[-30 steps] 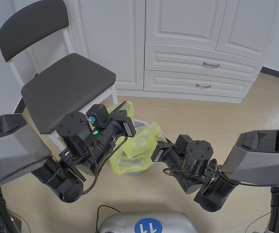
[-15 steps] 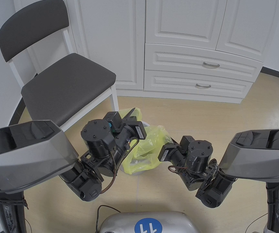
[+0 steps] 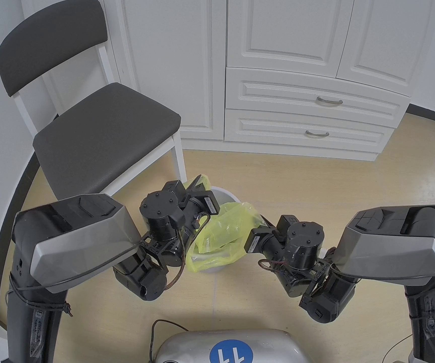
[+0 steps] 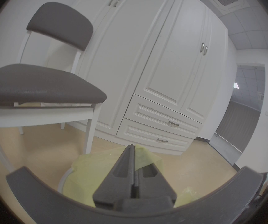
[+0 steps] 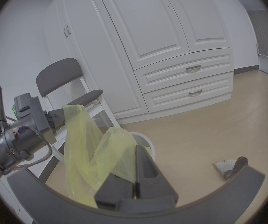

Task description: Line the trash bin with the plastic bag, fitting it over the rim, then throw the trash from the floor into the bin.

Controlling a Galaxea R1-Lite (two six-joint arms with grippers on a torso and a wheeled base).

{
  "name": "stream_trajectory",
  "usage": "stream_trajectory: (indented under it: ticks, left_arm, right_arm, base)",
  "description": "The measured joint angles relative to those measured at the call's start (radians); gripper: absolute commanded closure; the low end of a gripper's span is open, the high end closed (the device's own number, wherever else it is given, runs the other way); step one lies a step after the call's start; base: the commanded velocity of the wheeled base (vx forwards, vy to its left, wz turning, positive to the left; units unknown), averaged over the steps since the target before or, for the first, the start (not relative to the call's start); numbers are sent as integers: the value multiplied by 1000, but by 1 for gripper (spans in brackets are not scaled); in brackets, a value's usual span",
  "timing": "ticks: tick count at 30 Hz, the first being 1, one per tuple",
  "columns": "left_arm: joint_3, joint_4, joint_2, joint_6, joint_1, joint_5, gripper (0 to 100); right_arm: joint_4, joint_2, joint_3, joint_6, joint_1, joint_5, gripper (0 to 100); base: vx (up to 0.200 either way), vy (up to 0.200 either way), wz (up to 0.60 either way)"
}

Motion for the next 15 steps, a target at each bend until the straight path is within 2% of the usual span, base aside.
stream_trajectory:
  ticks: [5,15]
  left_arm:
    - [-38,0,39,-39,26,1,100]
    - [-97,1,103,-42,68,2,100]
  right_arm:
    - [0,13,-10,3,0,-3,100]
    - [0,26,-13,3,-1,-1,100]
  base:
    - [0,0,0]
    - [0,0,0]
